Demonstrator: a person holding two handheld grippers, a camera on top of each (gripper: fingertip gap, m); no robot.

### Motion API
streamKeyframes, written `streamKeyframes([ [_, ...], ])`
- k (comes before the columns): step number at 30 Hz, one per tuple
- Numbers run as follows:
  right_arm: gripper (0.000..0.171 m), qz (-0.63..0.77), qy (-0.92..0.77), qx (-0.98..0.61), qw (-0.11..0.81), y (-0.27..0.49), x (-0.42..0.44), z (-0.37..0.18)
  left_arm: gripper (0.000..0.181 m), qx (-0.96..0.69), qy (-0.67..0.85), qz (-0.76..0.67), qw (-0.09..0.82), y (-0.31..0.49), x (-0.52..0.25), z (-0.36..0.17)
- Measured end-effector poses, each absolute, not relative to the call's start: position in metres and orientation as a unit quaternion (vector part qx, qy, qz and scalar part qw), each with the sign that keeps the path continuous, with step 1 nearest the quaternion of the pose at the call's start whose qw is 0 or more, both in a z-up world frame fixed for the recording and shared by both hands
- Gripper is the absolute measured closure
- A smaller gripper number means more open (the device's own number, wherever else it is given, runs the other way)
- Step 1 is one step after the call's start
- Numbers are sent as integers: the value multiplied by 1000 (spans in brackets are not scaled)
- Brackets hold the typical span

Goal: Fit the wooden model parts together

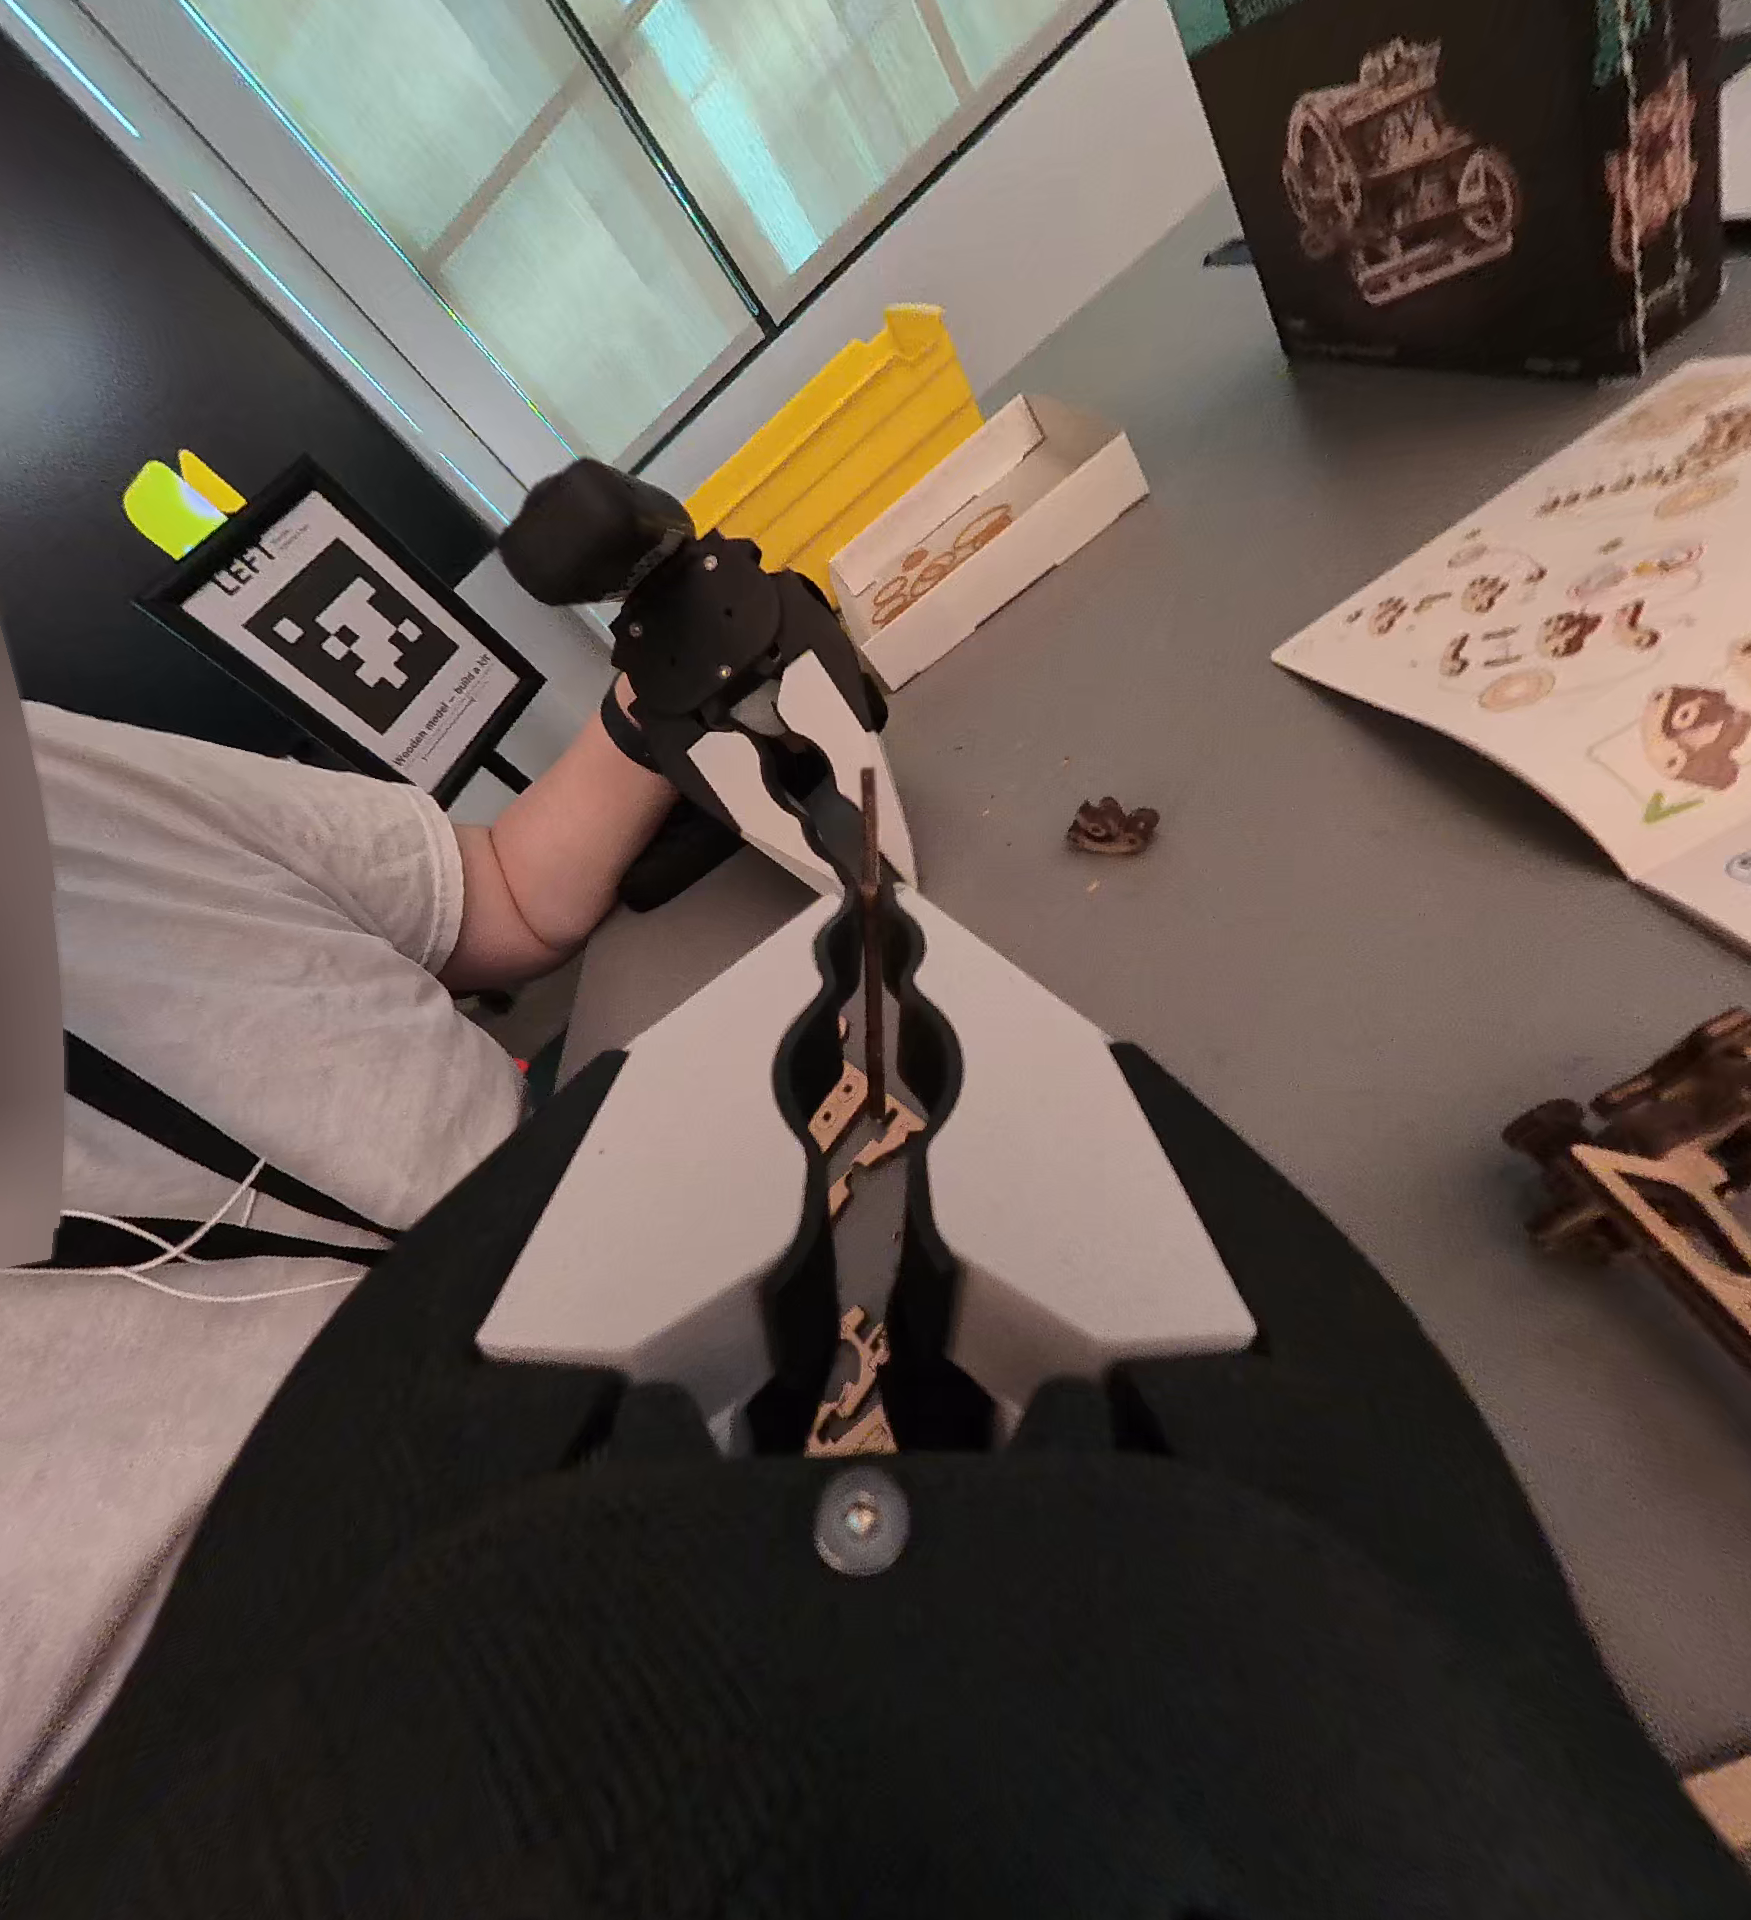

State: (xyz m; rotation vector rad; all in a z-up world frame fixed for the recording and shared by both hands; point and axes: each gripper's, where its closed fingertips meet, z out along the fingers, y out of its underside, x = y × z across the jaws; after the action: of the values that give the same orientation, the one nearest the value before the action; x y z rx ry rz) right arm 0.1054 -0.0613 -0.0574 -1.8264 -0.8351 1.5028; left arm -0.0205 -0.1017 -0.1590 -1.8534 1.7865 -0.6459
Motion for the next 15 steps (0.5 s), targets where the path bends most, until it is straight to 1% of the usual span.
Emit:
streamKeyframes([
  [4,171,579,-291,-713,267,-60,100,-75,167,-688,635,-243,253,-96,-15,-157],
  [10,171,576,-301,-720,244,-66,89,-85,166,-685,642,-235,252,-96,-13,-163],
  [12,171,573,-305,-722,240,-67,87,-88,161,-680,651,-228,247,-98,-17,-163],
  [13,170,572,-306,-723,238,-68,87,-88,153,-680,652,-225,248,-98,-20,-161],
  [15,170,573,-307,-722,237,-68,86,-89,151,-679,651,-233,248,-100,-24,-156],
])
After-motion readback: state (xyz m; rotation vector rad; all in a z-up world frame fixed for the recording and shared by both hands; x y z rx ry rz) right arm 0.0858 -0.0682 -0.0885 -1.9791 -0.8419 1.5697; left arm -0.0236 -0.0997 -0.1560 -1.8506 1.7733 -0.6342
